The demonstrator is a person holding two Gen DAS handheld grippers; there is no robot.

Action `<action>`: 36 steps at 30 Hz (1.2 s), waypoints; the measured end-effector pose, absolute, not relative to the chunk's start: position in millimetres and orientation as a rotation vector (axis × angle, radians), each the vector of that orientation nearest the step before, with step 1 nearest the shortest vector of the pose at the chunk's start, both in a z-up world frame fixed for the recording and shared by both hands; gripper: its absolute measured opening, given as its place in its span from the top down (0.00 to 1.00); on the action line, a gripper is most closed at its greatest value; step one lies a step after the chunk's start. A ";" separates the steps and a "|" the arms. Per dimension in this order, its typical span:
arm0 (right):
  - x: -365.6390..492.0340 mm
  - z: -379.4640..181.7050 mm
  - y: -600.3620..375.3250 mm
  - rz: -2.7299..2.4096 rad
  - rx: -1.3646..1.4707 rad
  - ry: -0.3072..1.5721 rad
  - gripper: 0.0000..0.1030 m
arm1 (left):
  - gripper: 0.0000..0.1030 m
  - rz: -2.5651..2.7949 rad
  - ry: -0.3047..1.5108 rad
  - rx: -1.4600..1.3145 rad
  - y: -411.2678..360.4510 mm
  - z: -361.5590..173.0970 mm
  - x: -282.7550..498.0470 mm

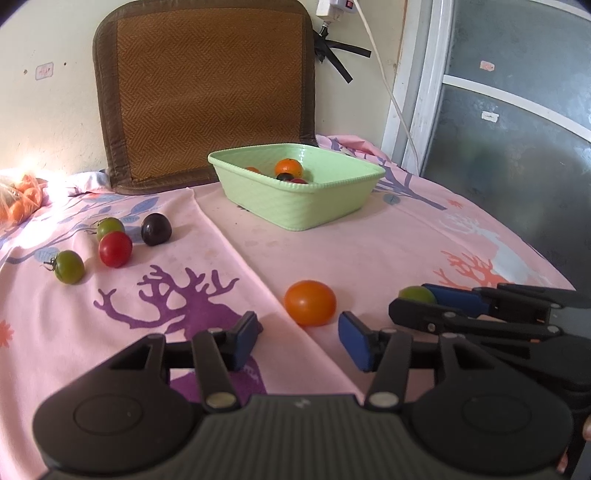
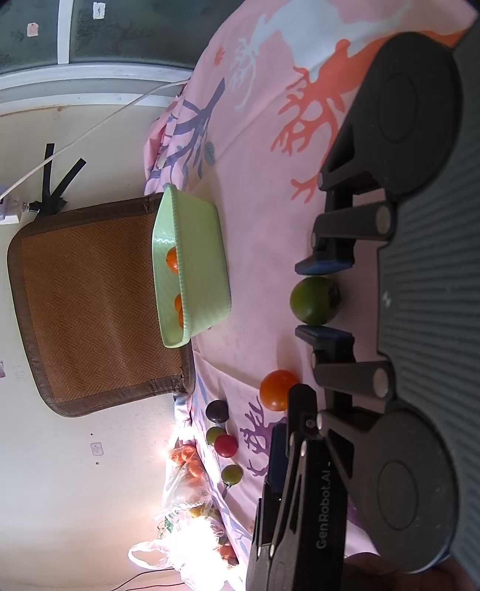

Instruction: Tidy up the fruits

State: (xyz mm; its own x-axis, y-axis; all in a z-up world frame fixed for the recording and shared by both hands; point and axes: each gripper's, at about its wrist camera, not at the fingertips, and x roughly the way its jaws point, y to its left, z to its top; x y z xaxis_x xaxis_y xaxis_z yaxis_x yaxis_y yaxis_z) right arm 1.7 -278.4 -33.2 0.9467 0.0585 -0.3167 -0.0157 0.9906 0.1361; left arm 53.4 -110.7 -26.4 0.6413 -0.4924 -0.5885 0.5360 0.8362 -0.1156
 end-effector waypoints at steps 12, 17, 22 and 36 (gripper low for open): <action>-2.7 -32.6 -279.5 0.051 0.142 0.302 0.55 | 0.51 -0.578 0.640 0.075 -110.4 -26.2 52.3; -3.8 -33.2 -279.1 0.046 0.139 0.306 0.55 | 0.51 -0.588 0.635 0.077 -109.8 -26.1 51.3; -5.6 -34.1 -280.4 0.038 0.143 0.310 0.55 | 0.50 -0.593 0.642 0.087 -112.5 -25.9 52.9; -2.2 -35.0 -282.8 0.037 0.163 0.326 0.58 | 0.55 -0.595 0.657 0.119 -128.5 -25.9 66.5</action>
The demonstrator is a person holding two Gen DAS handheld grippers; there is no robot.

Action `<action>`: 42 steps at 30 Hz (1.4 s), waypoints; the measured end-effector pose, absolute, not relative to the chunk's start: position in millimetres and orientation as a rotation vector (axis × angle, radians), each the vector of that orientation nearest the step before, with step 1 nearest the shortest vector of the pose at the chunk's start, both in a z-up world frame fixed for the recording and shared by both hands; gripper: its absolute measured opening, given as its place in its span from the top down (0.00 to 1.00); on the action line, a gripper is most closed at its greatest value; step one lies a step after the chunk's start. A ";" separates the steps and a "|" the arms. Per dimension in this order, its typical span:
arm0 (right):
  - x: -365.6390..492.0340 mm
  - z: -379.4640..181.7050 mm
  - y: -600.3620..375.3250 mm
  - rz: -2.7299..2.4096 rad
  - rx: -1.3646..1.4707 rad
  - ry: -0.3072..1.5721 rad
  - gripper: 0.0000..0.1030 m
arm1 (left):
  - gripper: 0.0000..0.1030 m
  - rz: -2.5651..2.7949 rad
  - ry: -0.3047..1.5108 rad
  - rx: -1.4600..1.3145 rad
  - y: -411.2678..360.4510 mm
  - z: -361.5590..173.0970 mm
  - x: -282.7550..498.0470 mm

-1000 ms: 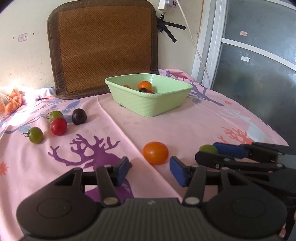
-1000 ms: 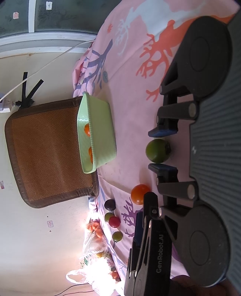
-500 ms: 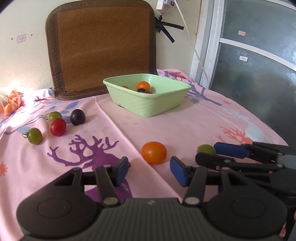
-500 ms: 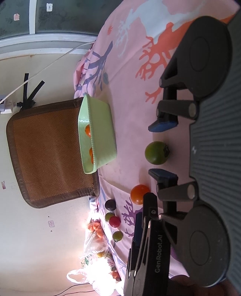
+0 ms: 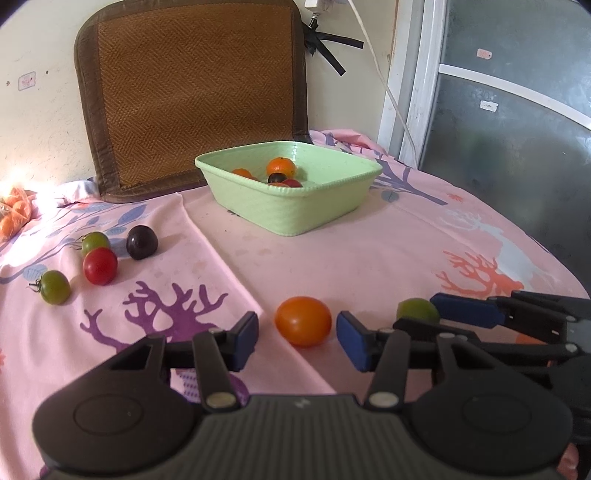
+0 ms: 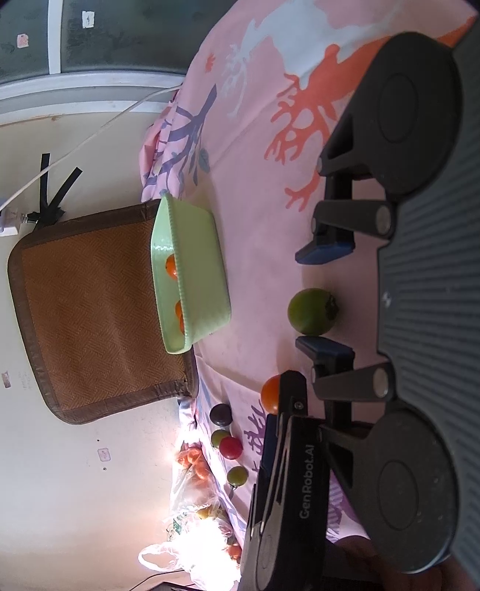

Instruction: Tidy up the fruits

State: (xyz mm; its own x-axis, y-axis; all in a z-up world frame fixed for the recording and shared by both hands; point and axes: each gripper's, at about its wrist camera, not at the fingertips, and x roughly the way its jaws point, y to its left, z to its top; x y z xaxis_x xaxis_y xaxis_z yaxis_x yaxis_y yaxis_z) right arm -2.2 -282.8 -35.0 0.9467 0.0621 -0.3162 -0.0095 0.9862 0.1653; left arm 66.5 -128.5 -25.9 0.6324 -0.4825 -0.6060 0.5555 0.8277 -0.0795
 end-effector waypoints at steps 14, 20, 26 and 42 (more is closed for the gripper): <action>14.6 -4.6 -312.8 -0.004 0.191 0.191 0.71 | 0.68 -0.632 0.540 0.131 -147.4 19.2 102.3; 65.3 26.5 -334.3 -0.033 0.150 0.108 0.71 | 0.68 -0.609 0.540 0.119 -180.1 31.2 168.1; 109.5 21.8 -346.1 -0.080 0.107 0.154 0.70 | 0.68 -0.616 0.628 0.082 -206.9 13.2 203.5; 110.2 15.7 -360.1 -0.076 0.181 0.123 0.54 | 0.56 -0.531 0.555 -0.063 -122.3 46.1 182.1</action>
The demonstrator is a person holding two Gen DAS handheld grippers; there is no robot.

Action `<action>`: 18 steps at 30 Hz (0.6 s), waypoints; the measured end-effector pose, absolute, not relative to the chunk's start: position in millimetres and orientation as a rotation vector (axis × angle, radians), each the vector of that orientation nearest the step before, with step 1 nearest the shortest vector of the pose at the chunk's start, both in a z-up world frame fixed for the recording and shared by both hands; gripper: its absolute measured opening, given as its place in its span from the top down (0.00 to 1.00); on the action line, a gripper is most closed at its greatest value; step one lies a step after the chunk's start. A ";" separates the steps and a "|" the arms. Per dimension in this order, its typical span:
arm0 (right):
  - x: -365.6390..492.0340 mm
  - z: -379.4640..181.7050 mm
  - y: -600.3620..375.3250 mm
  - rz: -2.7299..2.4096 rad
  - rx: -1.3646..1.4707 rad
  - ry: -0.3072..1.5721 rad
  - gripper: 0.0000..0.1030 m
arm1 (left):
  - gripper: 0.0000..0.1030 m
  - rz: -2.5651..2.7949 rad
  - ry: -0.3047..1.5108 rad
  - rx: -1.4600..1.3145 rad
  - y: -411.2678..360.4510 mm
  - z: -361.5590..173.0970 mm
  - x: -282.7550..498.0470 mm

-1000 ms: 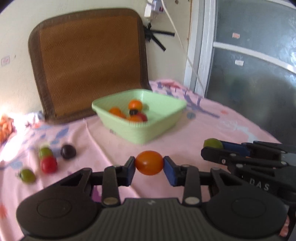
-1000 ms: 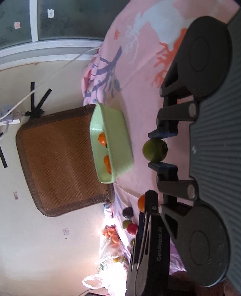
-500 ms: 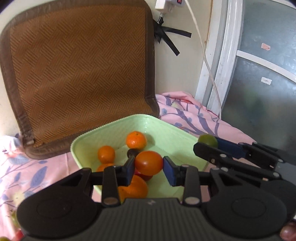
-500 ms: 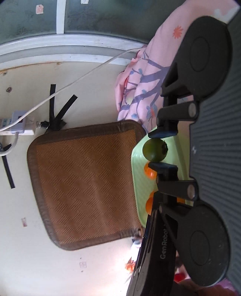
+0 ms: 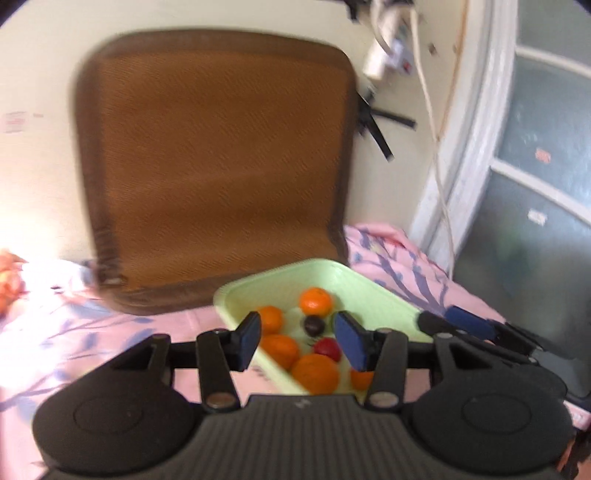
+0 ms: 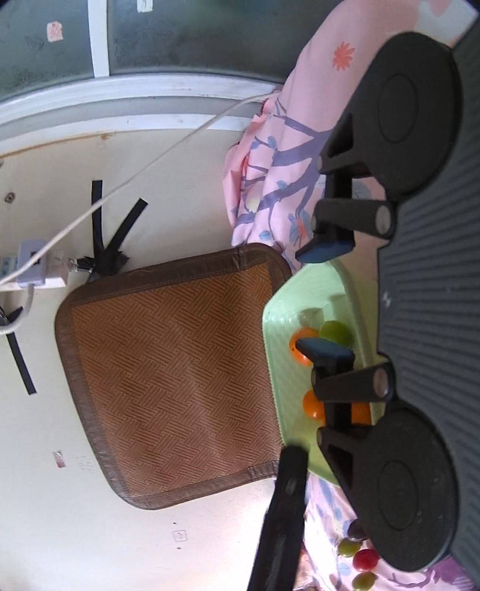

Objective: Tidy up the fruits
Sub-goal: 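Move both open grippers back over the loose tomatoes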

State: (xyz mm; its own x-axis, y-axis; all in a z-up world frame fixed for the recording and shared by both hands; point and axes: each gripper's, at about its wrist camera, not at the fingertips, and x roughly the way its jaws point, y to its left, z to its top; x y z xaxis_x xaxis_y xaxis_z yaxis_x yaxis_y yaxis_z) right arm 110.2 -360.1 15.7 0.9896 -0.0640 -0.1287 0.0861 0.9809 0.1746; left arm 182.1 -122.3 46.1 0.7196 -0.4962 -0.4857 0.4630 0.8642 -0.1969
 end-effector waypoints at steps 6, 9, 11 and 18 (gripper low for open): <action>88.5 25.9 -354.0 -0.034 0.248 0.074 0.55 | 0.55 -0.295 0.513 -0.088 -17.8 56.3 157.4; 80.1 29.3 -337.5 0.041 0.266 0.081 0.59 | 0.55 -0.219 0.531 -0.109 18.0 47.7 150.4; 78.5 30.9 -321.5 0.111 0.267 0.105 0.62 | 0.55 -0.209 0.558 -0.127 28.8 38.2 148.3; 108.4 27.2 -249.4 0.305 0.201 0.277 0.74 | 0.50 -0.265 0.596 -0.063 15.0 5.8 145.4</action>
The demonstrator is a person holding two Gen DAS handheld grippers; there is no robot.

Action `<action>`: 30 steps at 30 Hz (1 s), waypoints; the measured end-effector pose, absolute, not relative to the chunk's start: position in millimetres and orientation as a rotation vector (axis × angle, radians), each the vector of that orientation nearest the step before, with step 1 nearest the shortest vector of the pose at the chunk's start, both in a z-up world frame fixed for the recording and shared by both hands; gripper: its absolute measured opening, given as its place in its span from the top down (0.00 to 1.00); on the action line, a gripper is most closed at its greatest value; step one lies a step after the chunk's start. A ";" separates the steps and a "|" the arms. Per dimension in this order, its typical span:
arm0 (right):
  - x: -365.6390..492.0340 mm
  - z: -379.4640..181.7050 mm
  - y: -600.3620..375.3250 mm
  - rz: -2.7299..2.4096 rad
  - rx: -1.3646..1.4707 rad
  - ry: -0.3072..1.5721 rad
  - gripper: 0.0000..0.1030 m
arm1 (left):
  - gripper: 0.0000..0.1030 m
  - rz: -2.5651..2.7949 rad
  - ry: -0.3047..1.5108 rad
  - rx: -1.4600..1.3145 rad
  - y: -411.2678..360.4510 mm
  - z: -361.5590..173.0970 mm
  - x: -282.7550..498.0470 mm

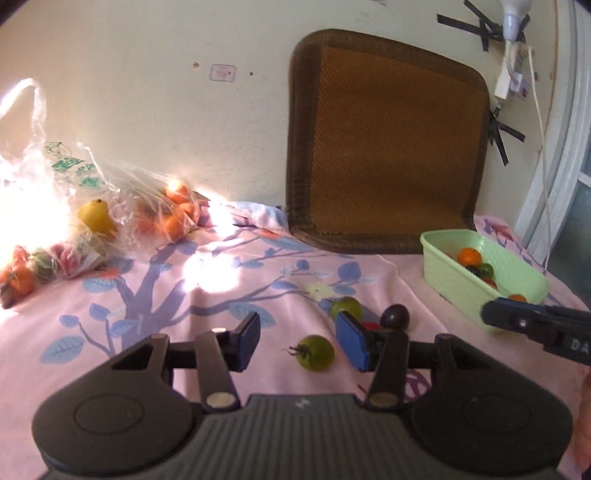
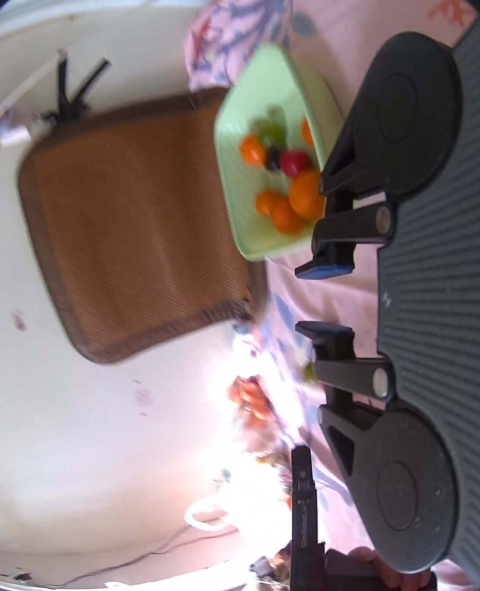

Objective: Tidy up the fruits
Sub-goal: 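Move both open grippers back over the loose tomatoes, then grasp a green tomato with the left gripper while the right gripper grasps a red tomato, then carry both held tomatoes over the green basin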

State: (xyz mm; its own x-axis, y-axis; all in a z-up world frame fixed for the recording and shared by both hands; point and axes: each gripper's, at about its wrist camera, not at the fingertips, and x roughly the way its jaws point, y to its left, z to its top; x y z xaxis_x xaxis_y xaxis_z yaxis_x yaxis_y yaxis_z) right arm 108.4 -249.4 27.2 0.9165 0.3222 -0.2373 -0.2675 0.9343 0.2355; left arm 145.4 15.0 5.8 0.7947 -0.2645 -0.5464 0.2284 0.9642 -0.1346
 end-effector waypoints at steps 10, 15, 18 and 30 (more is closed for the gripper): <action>137.9 21.6 -190.0 0.405 0.117 0.383 0.73 | 0.65 -0.313 0.673 -0.022 12.7 -20.3 155.2; 149.9 18.7 -182.0 0.416 0.146 0.411 0.72 | 0.72 -0.327 0.693 -0.064 21.0 -19.6 155.5; 150.2 20.2 -175.2 0.433 0.152 0.417 0.72 | 0.72 -0.310 0.676 -0.087 32.4 -10.0 143.4; 141.2 20.0 -150.6 0.386 0.030 0.409 0.70 | 0.72 -0.344 0.662 -0.089 28.4 -7.6 112.1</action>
State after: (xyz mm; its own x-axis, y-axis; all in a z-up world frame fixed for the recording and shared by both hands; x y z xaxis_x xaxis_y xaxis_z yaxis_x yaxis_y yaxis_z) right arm 141.2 -150.6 20.0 0.8460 0.3718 -0.3822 -0.3600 0.9270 0.1048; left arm 112.1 28.4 -7.6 0.7347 -0.3402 -0.5870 0.2842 0.9399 -0.1892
